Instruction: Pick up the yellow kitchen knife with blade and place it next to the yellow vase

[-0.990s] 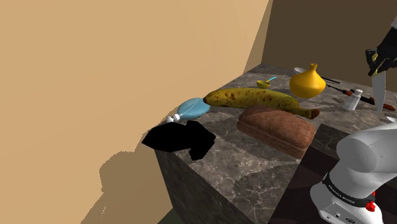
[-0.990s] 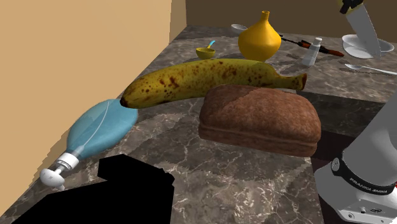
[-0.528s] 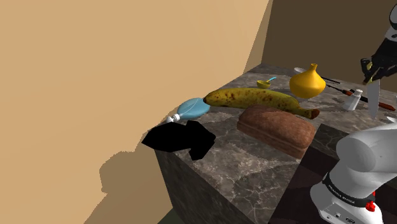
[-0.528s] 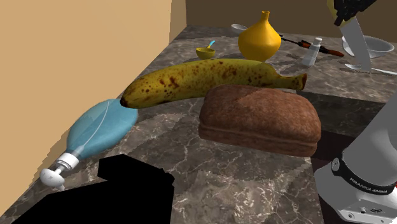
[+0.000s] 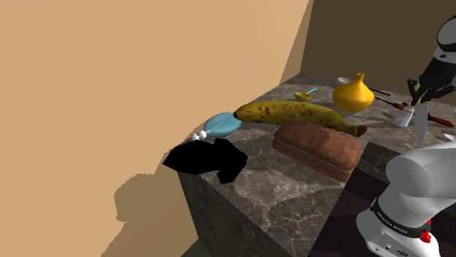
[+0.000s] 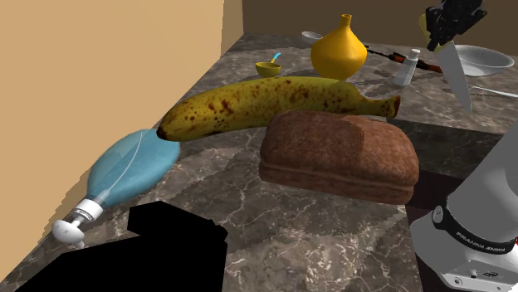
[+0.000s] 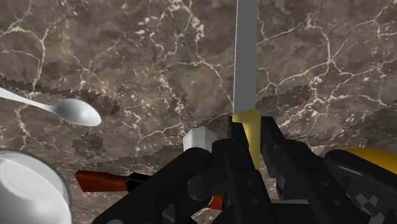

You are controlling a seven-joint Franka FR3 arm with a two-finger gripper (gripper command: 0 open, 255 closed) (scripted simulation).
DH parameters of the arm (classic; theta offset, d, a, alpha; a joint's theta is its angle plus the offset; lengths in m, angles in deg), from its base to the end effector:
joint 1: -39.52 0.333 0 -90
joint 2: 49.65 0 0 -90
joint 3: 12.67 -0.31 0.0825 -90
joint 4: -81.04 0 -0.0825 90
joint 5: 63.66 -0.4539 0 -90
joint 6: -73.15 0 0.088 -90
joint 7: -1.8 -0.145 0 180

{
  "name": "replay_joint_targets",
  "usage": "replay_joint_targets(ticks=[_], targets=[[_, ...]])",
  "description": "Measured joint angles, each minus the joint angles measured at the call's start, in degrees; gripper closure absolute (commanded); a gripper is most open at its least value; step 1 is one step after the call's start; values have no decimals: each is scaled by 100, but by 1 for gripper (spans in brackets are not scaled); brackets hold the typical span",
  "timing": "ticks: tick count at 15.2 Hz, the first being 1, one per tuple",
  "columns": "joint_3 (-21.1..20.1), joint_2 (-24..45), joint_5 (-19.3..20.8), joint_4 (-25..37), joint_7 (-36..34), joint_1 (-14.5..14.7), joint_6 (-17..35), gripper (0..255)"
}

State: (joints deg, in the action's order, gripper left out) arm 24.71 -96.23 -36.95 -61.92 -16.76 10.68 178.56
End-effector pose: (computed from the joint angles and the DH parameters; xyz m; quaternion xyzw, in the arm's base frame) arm 0.1417 -0.4118 0.4358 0.8220 -0.5685 0.0321 0.0089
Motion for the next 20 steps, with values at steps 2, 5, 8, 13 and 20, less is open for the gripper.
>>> replay_joint_targets(ticks=[2,5,8,13,20], targets=[[69,10,59,-148,-11,-19,159,255],[163,36,138,-339,-30,-40,378,255],[277,97,223,-517,-45,-51,620,255],[488,241,363,-777,-61,-55,1034,255],[786,484,574,-1154,-110,-55,1655,255]])
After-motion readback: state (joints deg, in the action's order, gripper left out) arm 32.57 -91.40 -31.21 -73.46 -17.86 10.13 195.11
